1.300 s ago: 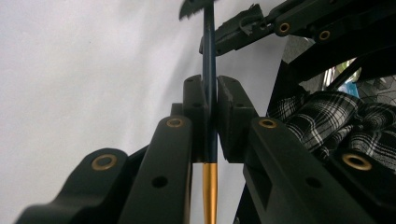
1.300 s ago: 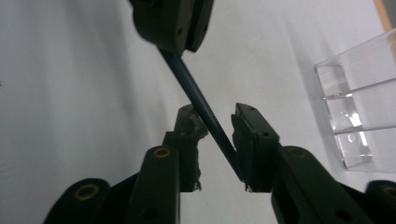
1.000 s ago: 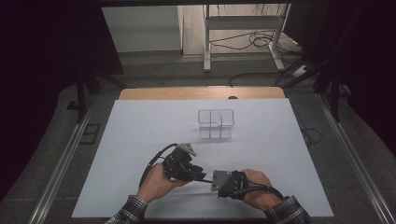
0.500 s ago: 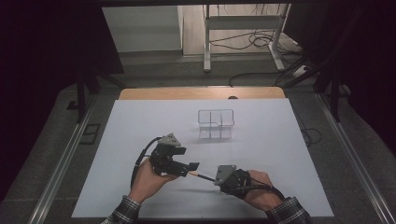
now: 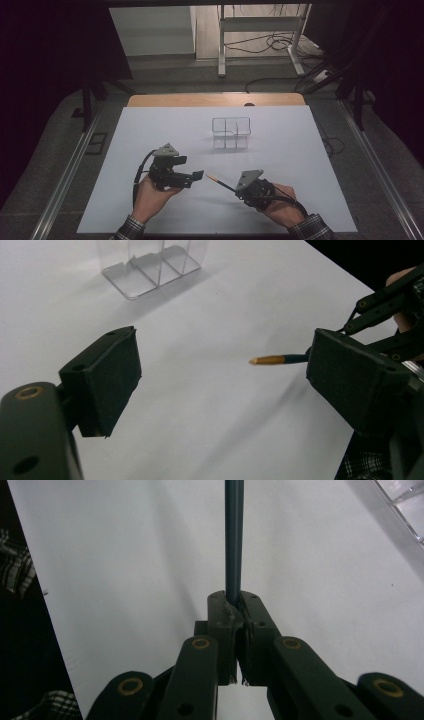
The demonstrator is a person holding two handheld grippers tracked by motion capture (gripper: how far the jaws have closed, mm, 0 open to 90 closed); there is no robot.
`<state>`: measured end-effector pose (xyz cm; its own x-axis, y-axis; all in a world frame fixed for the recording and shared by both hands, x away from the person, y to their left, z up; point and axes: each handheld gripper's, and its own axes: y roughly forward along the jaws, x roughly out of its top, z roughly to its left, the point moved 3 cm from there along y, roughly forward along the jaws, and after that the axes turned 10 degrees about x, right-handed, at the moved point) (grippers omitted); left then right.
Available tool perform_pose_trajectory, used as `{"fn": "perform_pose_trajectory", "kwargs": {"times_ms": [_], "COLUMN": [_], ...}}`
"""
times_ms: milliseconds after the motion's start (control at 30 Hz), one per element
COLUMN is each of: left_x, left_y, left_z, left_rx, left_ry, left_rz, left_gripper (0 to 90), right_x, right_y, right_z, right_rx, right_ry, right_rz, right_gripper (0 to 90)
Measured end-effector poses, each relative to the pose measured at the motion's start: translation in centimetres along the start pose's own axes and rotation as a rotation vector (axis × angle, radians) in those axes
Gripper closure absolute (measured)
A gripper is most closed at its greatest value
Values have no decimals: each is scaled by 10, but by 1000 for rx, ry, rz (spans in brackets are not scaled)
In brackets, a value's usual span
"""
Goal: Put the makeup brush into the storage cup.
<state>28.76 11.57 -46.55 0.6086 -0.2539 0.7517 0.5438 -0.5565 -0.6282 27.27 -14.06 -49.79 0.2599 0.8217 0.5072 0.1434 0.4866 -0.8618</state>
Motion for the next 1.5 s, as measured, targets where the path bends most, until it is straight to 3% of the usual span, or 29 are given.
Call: {"fn": "perform_pose_trajectory", "kwargs": {"times_ms": [200,333,567,600,633,767,967,1133,1300,1500], "left_x": [-6,-12,-17,-17,-18,-19,-21,-22,-23,-24], "left_y": [1,8,18,18,22,27,35,42,46,51], "left_z": [-2,-8,-17,-17,-20,-26,-33,-37,-37,-41], "left_rx": [-7,-41,-144,-144,-174,-213,-233,-265,-298,-316], "left_ry": [-14,-31,-75,-75,-86,-99,-113,-156,-194,-198], "left_rz": [-8,-6,-15,-15,-20,-24,-22,-33,-31,-18], "left_gripper": [209,268,358,368,376,425,497,573,619,653], "right_x": [0,1,1,1,2,4,6,9,11,13], "right_y": [-3,-7,-9,-9,-9,-7,-5,-4,-3,-1], "right_z": [-1,0,1,1,1,3,6,9,11,13], "right_rx": [-1,7,14,14,14,22,27,35,40,49], "right_ry": [46,85,139,139,147,172,208,250,261,267], "right_rz": [-40,-87,-140,-140,-151,-176,-205,-243,-253,-261], "right_gripper": [845,845,845,845,845,845,845,845,845,845]}}
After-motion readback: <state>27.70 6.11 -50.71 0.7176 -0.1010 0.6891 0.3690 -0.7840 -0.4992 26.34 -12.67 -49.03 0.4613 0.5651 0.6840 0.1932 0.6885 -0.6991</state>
